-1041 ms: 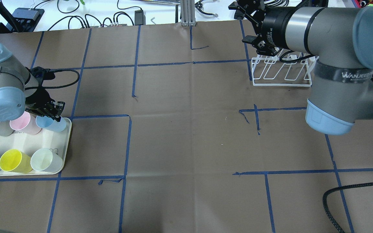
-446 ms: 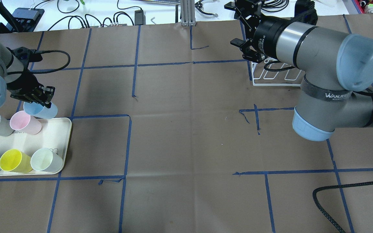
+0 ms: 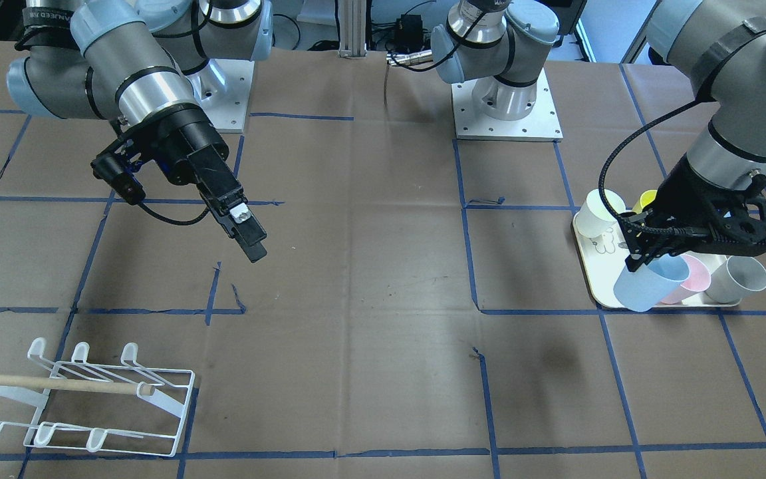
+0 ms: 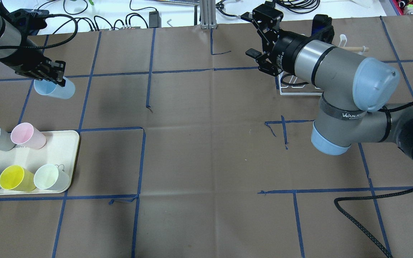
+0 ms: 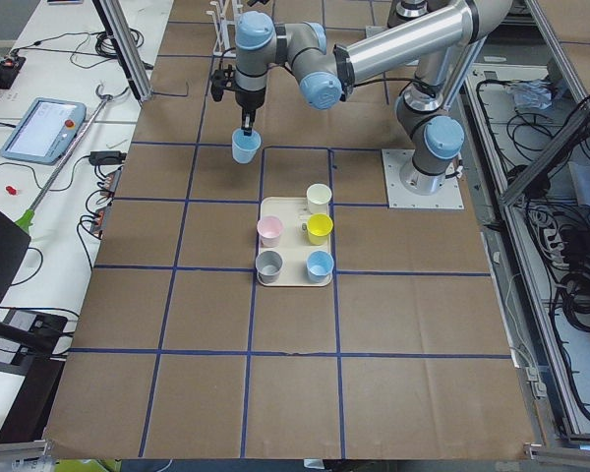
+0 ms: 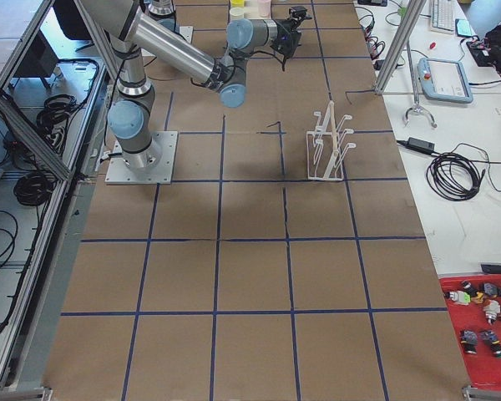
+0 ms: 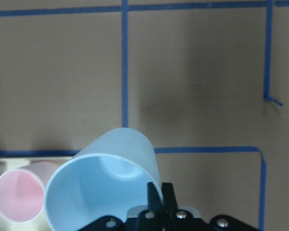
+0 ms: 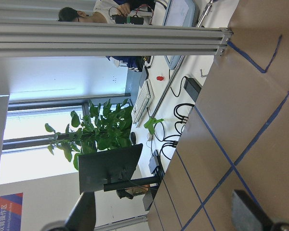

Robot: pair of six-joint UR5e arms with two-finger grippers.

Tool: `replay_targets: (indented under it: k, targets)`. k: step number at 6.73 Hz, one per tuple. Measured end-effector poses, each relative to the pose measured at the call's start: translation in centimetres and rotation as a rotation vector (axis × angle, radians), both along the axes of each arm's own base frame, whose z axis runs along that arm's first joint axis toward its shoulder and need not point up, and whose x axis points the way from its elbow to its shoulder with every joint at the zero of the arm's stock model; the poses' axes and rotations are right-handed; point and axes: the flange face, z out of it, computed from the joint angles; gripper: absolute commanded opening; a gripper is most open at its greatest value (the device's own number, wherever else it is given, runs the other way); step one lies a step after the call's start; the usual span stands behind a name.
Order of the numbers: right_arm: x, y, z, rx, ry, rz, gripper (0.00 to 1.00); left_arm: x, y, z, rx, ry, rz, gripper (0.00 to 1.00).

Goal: Transfer IKEA cup to right arm and place on rack

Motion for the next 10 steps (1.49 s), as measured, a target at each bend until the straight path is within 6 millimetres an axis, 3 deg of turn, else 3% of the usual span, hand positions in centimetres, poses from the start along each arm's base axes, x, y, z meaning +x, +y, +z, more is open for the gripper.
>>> replay_targets:
  k: [2,3,5,6,8,10]
  targets:
    - [0.1,0.9,-0.7,0.003,-0.080,0.002,1.00,-1.8,-1.3,0.2,-0.133,0.111,-0.050,0.00]
    - [0.0,1.6,-1.6,0.019,-0.097,0.005,1.00,-2.5,-1.4,-0.7,-0.222,0.142,-0.077,0.00]
    - [0.2,2.4,-2.3,0.039,-0.114,0.028,1.00,-4.4,-0.3,-2.4,-0.455,0.190,-0.154,0.04]
    - [0.3,2.5,-2.2,0.039,-0.113,0.031,1.00,-6.2,0.2,-1.4,-0.608,0.243,-0.231,0.04]
    - [0.3,2.4,-2.1,0.029,-0.106,0.030,1.00,-12.2,1.8,-0.2,-0.785,0.297,-0.391,0.03]
    - [0.2,2.2,-1.8,0.019,-0.104,0.027,1.00,-16.7,2.6,-1.1,-0.902,0.326,-0.513,0.01]
